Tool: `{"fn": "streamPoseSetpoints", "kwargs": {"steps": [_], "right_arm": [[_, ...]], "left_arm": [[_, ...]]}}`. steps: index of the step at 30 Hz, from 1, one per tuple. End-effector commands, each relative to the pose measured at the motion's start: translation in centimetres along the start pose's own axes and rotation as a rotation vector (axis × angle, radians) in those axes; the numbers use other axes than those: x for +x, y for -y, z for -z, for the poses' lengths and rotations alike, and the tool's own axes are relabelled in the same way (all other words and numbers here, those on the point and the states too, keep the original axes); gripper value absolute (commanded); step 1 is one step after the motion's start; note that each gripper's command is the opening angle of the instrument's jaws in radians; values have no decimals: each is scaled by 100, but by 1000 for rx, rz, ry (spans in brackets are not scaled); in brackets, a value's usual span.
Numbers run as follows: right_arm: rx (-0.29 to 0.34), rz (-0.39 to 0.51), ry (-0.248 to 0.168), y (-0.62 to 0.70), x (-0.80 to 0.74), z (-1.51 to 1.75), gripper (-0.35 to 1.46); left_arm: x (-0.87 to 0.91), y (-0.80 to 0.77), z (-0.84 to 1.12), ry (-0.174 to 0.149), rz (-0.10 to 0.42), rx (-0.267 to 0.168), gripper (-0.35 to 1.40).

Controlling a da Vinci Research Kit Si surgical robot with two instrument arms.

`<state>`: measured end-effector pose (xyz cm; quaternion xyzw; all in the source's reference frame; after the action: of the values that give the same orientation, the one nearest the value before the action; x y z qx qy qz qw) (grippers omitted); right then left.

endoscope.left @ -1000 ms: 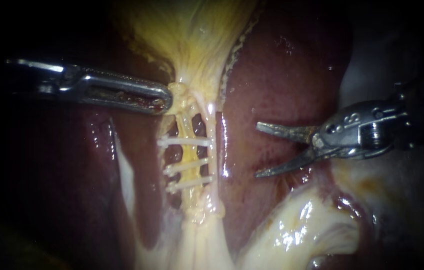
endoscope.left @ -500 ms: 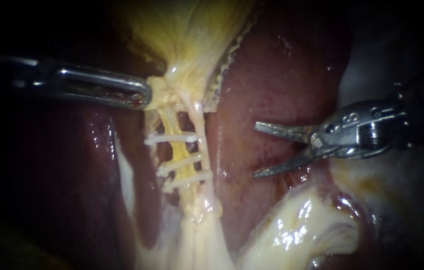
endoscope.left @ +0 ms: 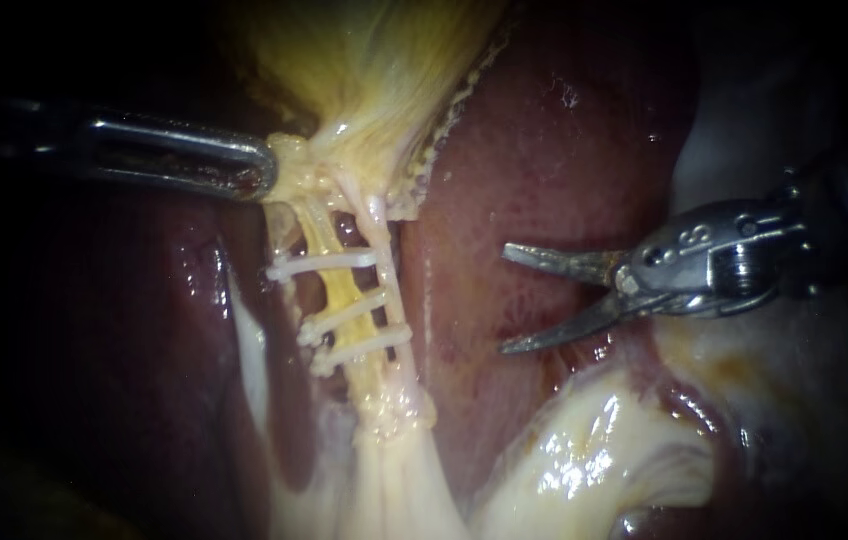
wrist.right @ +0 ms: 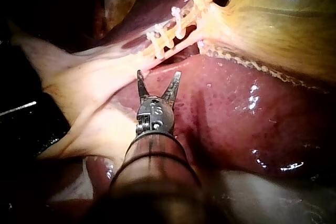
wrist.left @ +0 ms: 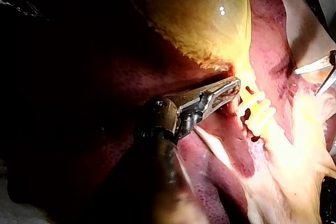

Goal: Go to the cutting position left tube

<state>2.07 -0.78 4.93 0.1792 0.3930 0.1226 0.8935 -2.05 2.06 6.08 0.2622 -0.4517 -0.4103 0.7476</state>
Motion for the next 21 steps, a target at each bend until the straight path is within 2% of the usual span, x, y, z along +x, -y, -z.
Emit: {"fn": "streamPoseSetpoints", "kwargs": {"steps": [1, 3, 5, 15, 21], "right_arm": [[13, -3, -1, 0, 1, -3, 139], [37, -14, -3, 2, 4, -11, 139], [89, -35, -17, 3, 6, -19, 139], [165, -122, -57, 6, 15, -46, 139], [209, -157, -59, 4, 15, -64, 139]], "left_arm": [[0, 0, 0, 0, 0, 0, -35], [0, 1, 0, 0, 0, -1, -35], [0, 1, 0, 0, 0, -1, -35], [-1, 3, -1, 1, 1, -2, -35], [-1, 6, -1, 1, 1, -3, -35]]}}
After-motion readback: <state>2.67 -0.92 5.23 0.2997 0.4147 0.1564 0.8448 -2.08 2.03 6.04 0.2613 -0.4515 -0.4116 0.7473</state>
